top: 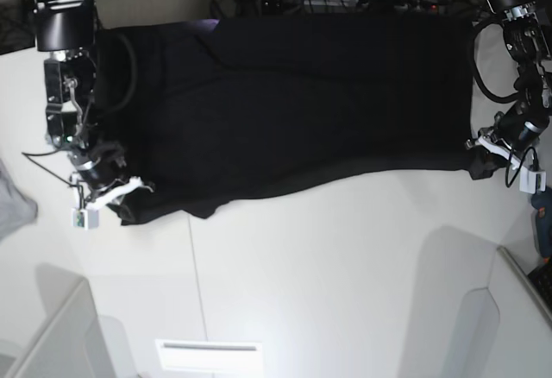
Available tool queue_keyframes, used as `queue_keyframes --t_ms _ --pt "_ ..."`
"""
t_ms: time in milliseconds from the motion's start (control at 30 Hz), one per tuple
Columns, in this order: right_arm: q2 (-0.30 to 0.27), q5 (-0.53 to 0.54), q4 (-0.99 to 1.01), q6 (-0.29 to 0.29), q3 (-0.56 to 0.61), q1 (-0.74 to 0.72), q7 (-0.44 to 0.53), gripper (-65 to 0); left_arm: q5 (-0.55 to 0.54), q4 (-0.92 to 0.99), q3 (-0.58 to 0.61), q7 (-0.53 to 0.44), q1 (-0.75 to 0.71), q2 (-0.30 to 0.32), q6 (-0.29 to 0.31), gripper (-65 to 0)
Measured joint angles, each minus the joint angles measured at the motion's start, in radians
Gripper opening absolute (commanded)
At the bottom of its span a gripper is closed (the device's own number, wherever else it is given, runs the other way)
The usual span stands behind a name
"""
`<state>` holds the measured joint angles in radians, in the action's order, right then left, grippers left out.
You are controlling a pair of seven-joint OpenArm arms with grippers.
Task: Fold the T-shirt properly
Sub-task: 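Lift the hem and fold it over toward the collar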
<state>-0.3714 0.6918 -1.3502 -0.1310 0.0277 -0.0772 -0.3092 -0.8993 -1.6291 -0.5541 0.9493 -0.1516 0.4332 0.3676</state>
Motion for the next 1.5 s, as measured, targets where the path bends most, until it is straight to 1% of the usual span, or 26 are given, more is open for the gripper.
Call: queue_keyframes --t_ms 233,300,400,567,633,733,767,833,933,1000,1067,1200,1400,1500 --pt "-0.004 -0.003 -0.092 0.0 -0.003 0.067 -0.008 -65.0 0.0 -0.011 -0.002 0.001 -0.062 0.0 0.0 -65.0" --pt "0.0 0.003 -0.125 -0.006 -0.049 0.089 -0.024 -65.0 -0.007 -0.02 -0.002 -0.005 -0.085 0.0 0.0 -65.0" --pt "0.0 -0.001 -0.165 -0.002 -0.126 0.123 -0.094 -65.0 -0.006 -0.056 -0.003 -0.005 -0.127 0.001 0.0 -65.0" --pt "0.0 -0.003 -0.212 0.0 -0.15 0.151 -0.123 -65.0 -0.006 -0.128 -0.004 -0.01 -0.172 0.0 0.0 -65.0" --pt "0.003 0.0 -0.215 0.0 -0.15 0.167 -0.123 -65.0 -0.01 -0.17 -0.019 -0.006 -0.206 -0.005 0.0 -65.0" --pt "0.002 0.001 -0.214 0.0 -0.152 0.209 -0.127 -65.0 -0.014 -0.218 -0.106 -0.006 -0.254 -0.044 0.002 -65.0" --pt "0.003 0.002 -0.214 0.0 -0.152 0.219 -0.129 -65.0 -0.003 -0.217 -0.115 -0.005 -0.262 -0.047 -0.001 -65.0" --pt "0.003 0.003 -0.235 0.001 -0.153 0.236 -0.126 -65.0 0.0 -0.218 -0.116 0.003 -0.27 -0.048 0.0 -65.0" --pt "0.016 0.009 -0.335 -0.006 -0.212 0.29 -0.13 -65.0 -0.007 -0.225 -0.12 -0.003 -0.298 -0.046 0.002 -65.0" --pt "0.036 0.003 -0.377 -0.003 -0.251 0.312 -0.121 -65.0 -0.007 -0.228 -0.124 0.0 -0.302 -0.046 0.034 -65.0" --pt "0.043 0.004 -0.39 -0.004 -0.262 0.336 -0.123 -65.0 -0.007 -0.229 -0.126 -0.005 -0.317 -0.045 0.045 -65.0" --pt "0.046 0.004 -0.398 -0.003 -0.272 0.381 -0.135 -65.0 -0.002 -0.237 -0.126 0.0 -0.345 -0.048 0.045 -65.0" --pt "0.061 0.008 -0.497 -0.004 -0.317 0.459 -0.137 -65.0 -0.008 -0.244 -0.13 -0.006 -0.378 -0.045 0.046 -65.0" --pt "0.063 0.007 -0.519 -0.003 -0.345 0.483 -0.124 -65.0 -0.006 -0.245 -0.179 0.001 -0.384 -0.048 0.051 -65.0"
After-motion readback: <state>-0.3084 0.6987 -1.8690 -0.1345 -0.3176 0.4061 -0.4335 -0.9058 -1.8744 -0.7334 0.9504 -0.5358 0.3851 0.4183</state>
